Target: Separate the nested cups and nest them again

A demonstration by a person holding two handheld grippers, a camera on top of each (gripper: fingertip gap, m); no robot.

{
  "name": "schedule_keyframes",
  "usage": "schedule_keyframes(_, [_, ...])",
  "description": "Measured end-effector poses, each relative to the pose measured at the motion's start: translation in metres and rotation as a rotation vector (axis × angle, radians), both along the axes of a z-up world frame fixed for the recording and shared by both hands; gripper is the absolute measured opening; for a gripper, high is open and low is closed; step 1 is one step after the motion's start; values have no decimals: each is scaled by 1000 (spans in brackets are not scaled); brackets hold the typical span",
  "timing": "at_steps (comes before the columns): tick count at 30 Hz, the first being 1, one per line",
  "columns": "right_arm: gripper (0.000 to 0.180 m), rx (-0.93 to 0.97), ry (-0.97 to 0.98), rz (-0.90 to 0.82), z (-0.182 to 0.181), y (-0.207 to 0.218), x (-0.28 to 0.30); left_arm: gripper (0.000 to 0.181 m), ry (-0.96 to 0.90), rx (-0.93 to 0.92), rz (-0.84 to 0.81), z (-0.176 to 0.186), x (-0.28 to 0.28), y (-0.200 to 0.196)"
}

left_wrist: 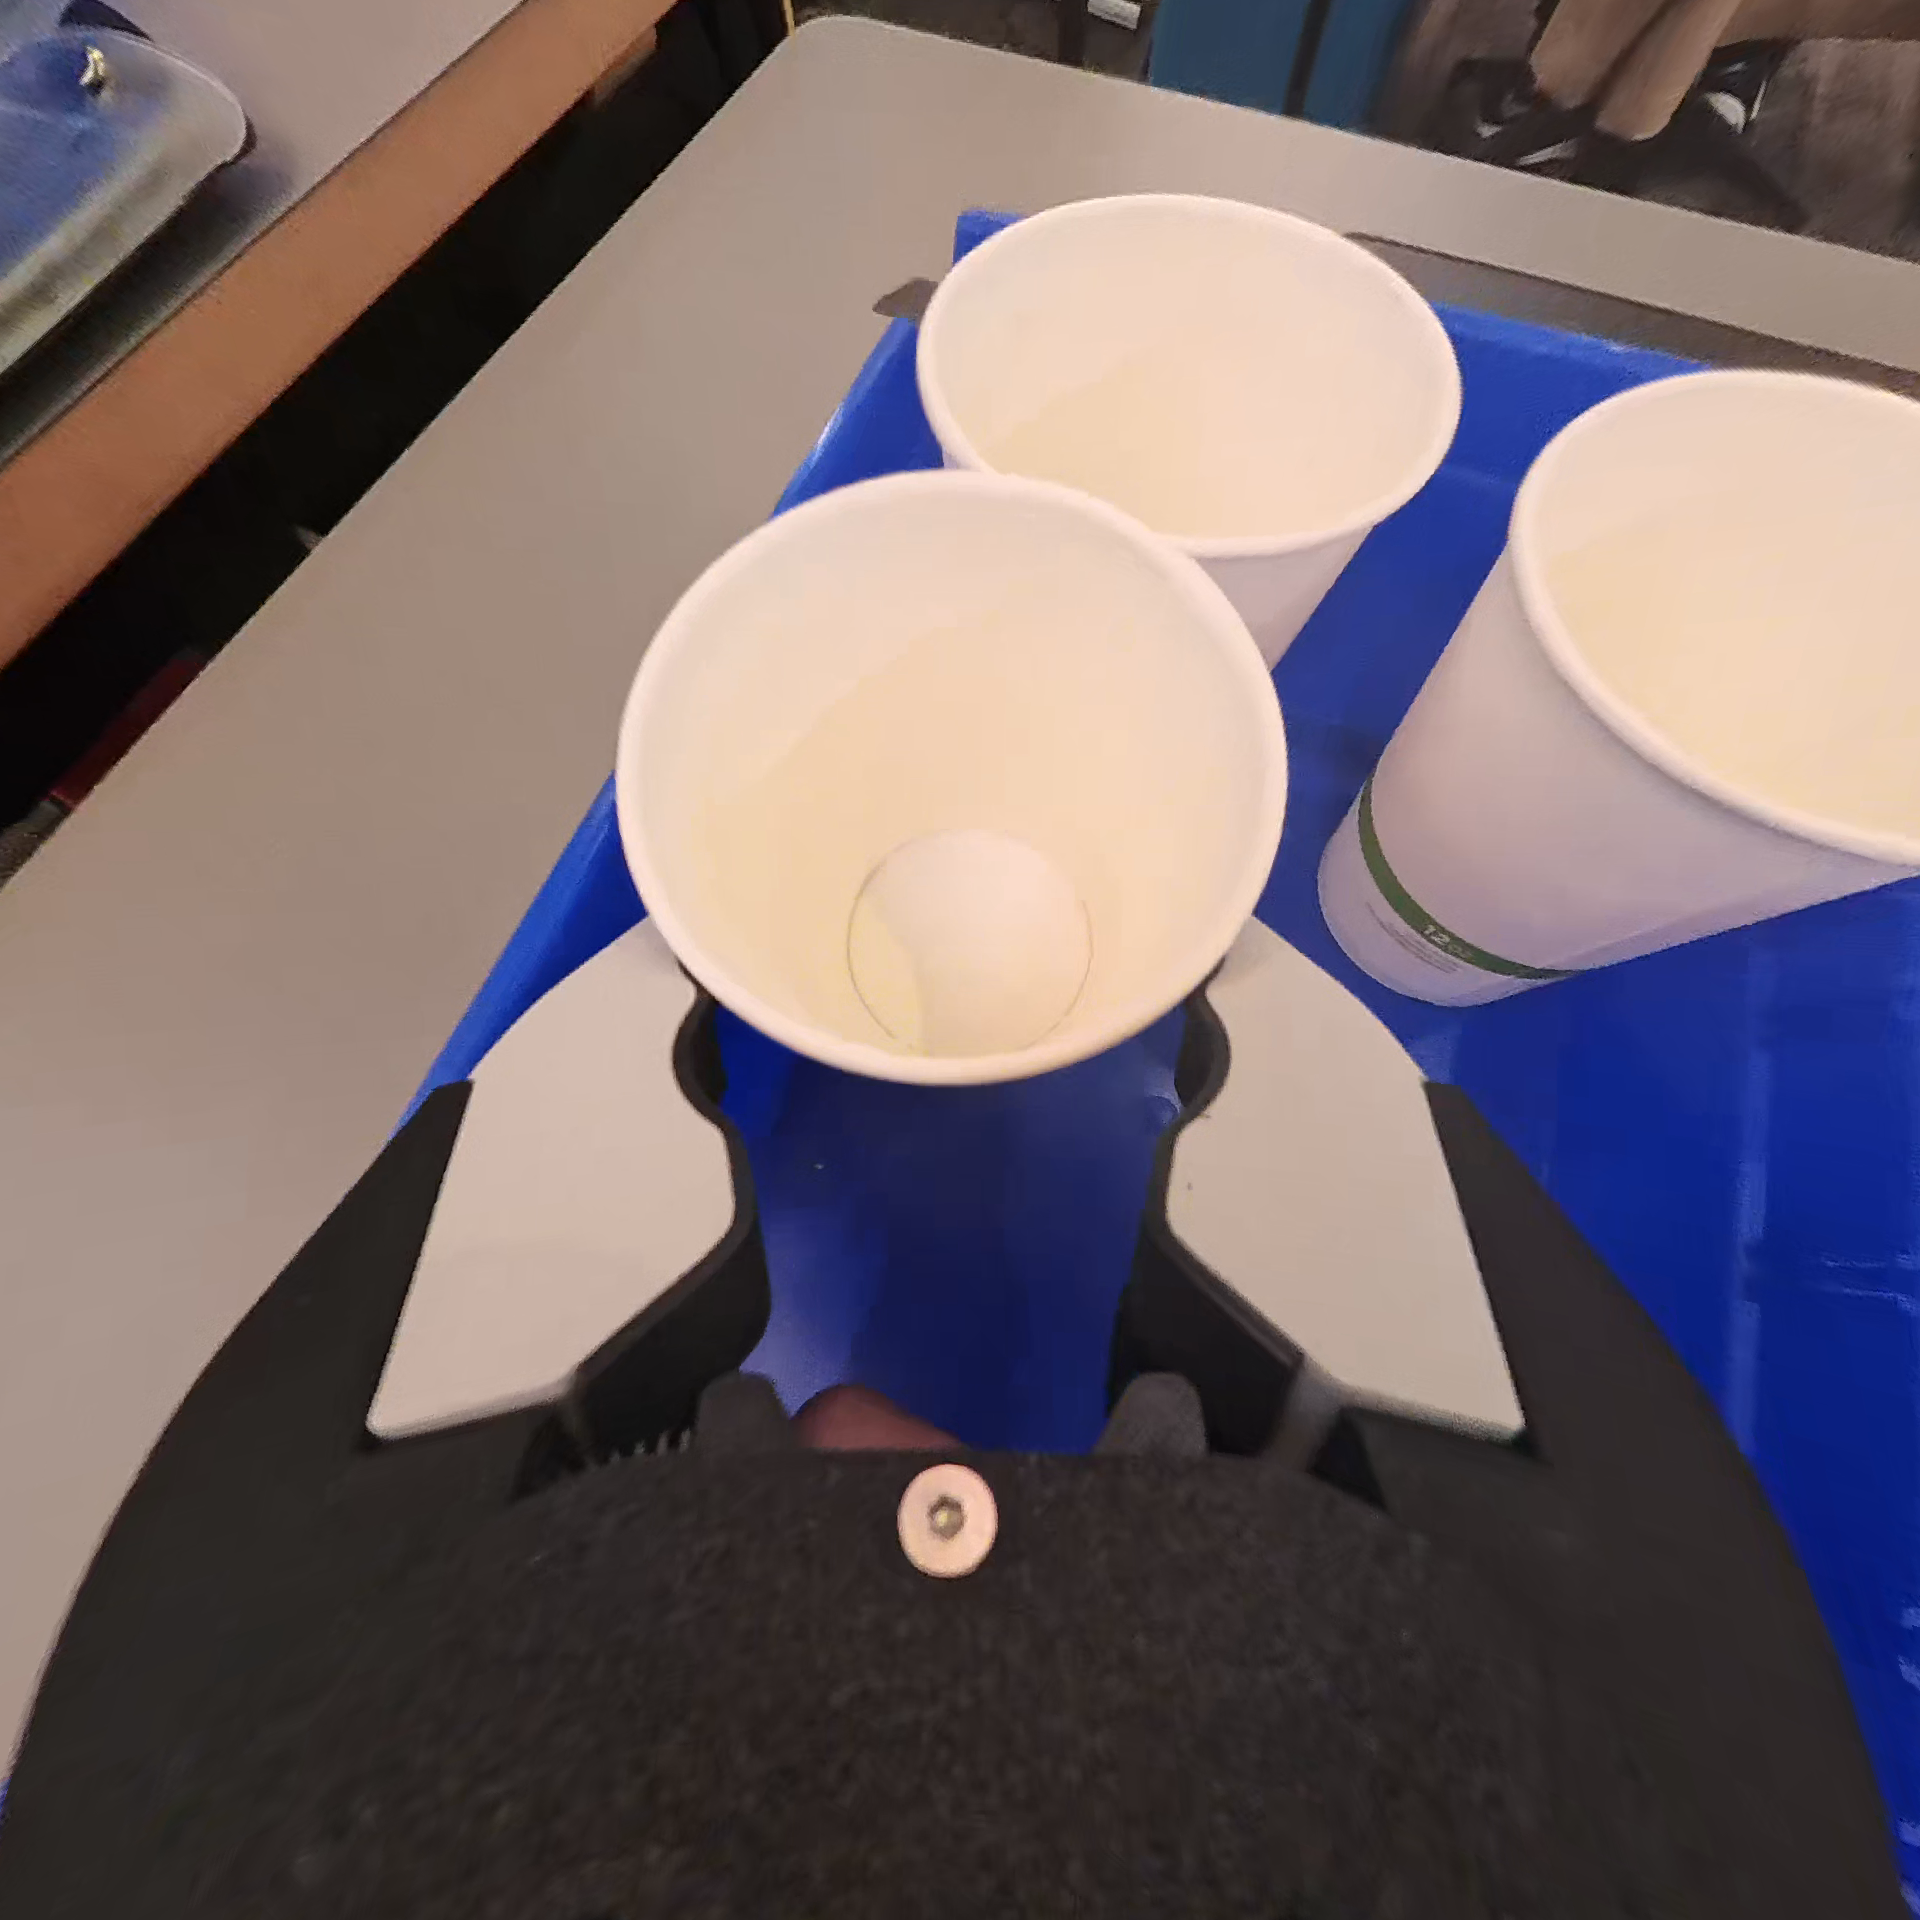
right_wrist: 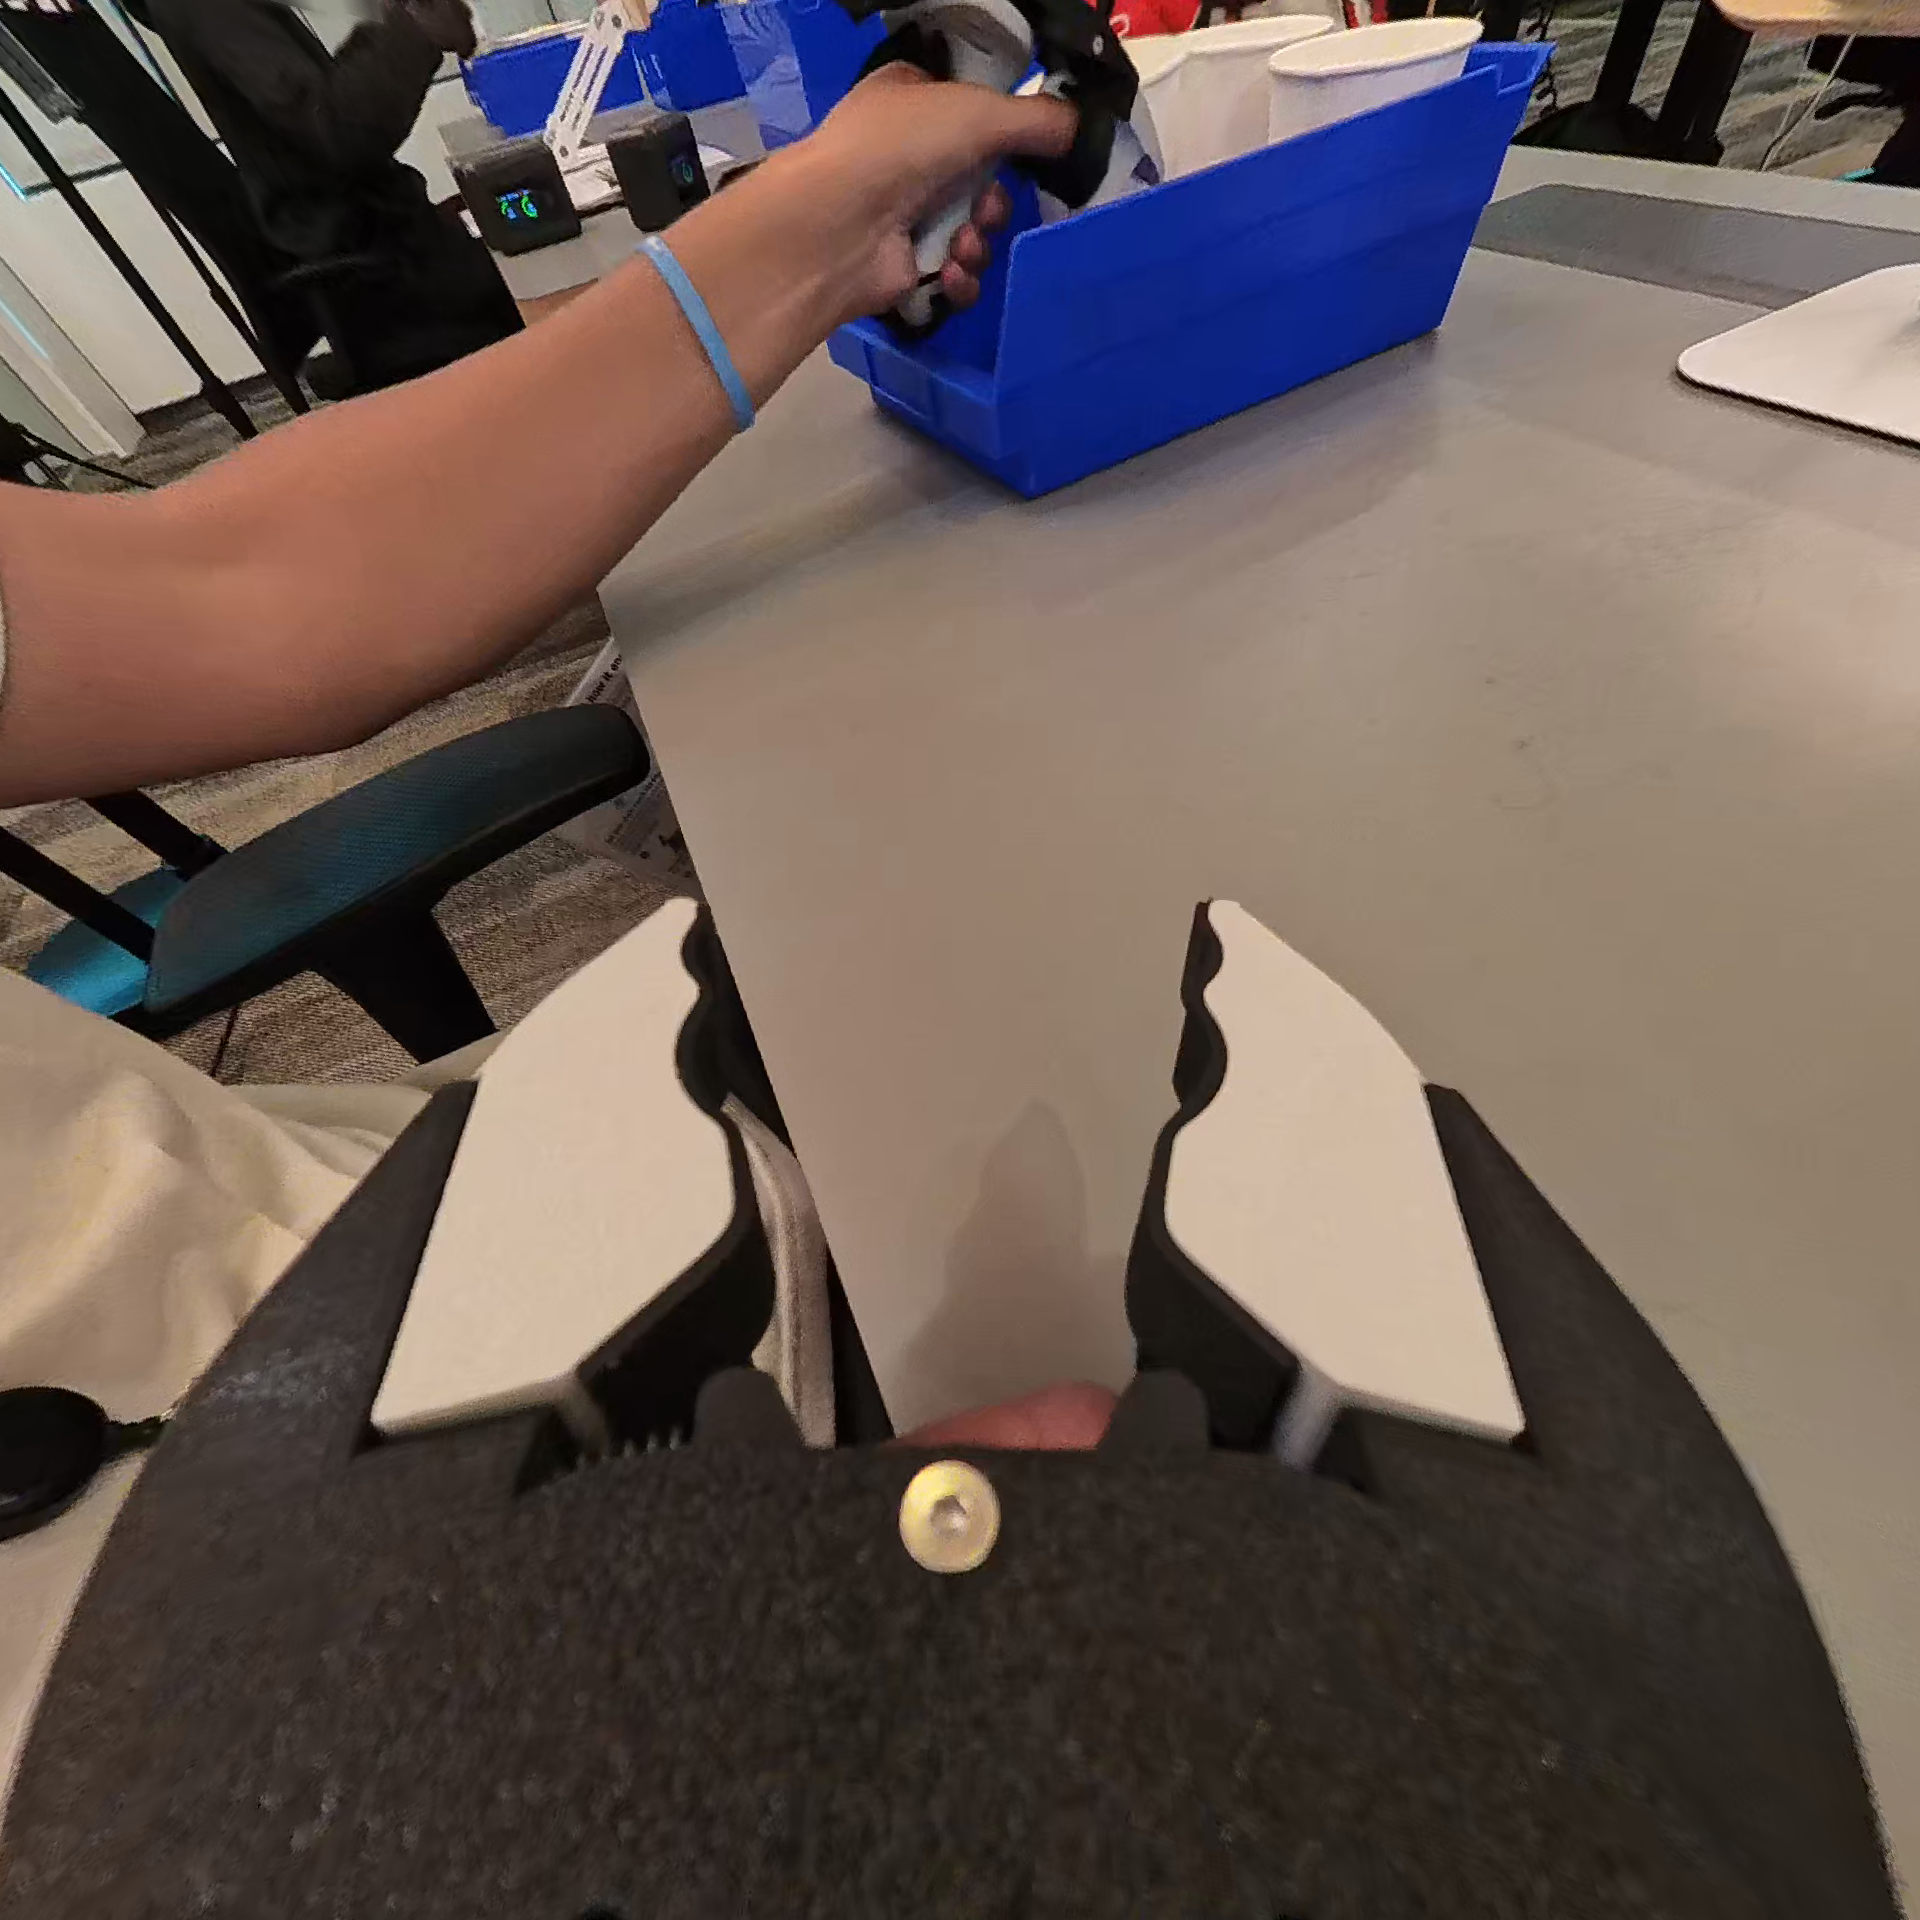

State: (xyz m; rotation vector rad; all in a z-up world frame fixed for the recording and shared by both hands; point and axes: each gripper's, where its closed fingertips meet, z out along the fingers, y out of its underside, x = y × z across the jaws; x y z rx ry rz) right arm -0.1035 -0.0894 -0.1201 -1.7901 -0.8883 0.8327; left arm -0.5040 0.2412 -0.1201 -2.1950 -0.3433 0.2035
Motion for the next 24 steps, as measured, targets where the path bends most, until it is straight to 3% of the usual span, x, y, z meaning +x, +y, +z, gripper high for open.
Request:
schedule_keyframes(6, [84, -20, 60, 0, 8, 4, 8, 81, -36, 63, -57, 9, 3, -5])
schedule_keyframes(10, [84, -14, 108, 6, 19, 8, 20, 80, -65, 121, -223, 24, 15, -28])
schedule_keyframes(18, [85, -6, 302, 145, 89, 36, 33, 79, -125, 245, -894, 103, 100, -125])
schedule_keyframes(24, [94, 124, 205, 255, 138, 57, -19, 80, -179, 210, -1454, 147, 223, -218])
